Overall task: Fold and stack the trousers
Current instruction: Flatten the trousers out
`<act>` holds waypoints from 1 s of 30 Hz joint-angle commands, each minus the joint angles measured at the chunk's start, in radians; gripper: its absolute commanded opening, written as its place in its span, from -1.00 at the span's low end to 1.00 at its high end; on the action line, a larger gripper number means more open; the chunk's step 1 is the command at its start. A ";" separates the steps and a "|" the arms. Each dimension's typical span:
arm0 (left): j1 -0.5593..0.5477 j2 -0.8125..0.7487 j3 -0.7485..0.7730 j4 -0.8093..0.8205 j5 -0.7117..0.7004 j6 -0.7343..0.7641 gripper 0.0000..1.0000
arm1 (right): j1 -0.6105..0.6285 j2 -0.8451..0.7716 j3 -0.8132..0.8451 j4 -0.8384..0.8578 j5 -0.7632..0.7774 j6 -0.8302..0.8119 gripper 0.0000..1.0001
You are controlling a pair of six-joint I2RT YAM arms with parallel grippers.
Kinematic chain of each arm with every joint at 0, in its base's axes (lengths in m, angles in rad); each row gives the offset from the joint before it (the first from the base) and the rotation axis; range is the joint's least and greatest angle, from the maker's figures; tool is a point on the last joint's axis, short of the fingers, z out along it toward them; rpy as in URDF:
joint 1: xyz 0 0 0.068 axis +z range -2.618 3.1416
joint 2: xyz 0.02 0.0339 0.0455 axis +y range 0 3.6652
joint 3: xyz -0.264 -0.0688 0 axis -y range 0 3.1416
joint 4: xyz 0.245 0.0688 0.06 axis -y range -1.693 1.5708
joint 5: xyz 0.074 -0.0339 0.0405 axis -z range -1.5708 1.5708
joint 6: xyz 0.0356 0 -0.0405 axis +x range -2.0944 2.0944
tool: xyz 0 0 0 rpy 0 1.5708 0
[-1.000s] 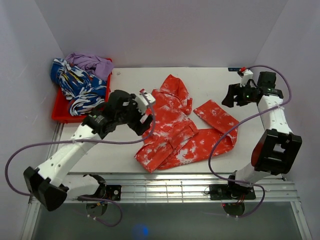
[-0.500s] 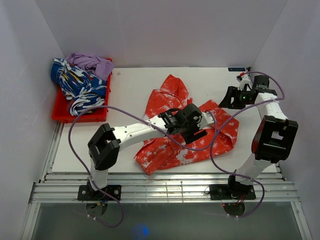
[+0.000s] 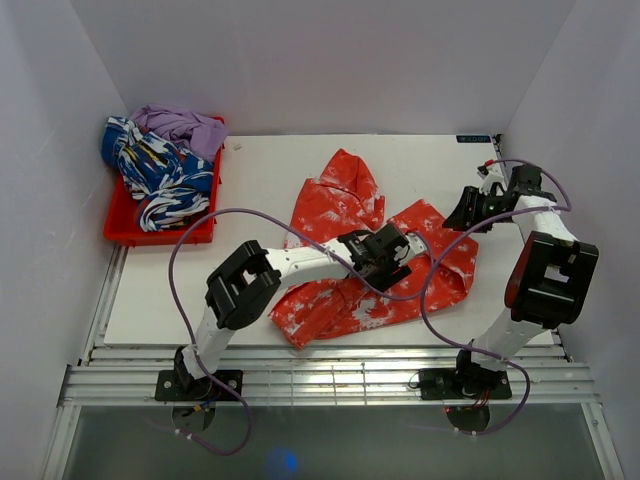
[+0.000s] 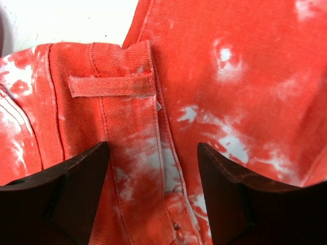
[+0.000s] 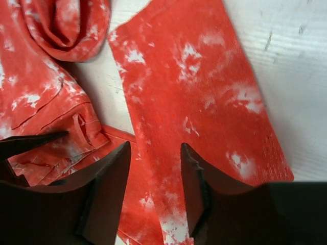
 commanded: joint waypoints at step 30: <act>0.123 -0.199 -0.098 -0.012 0.240 -0.076 -1.00 | 0.007 -0.087 0.037 -0.194 0.037 -0.209 -0.19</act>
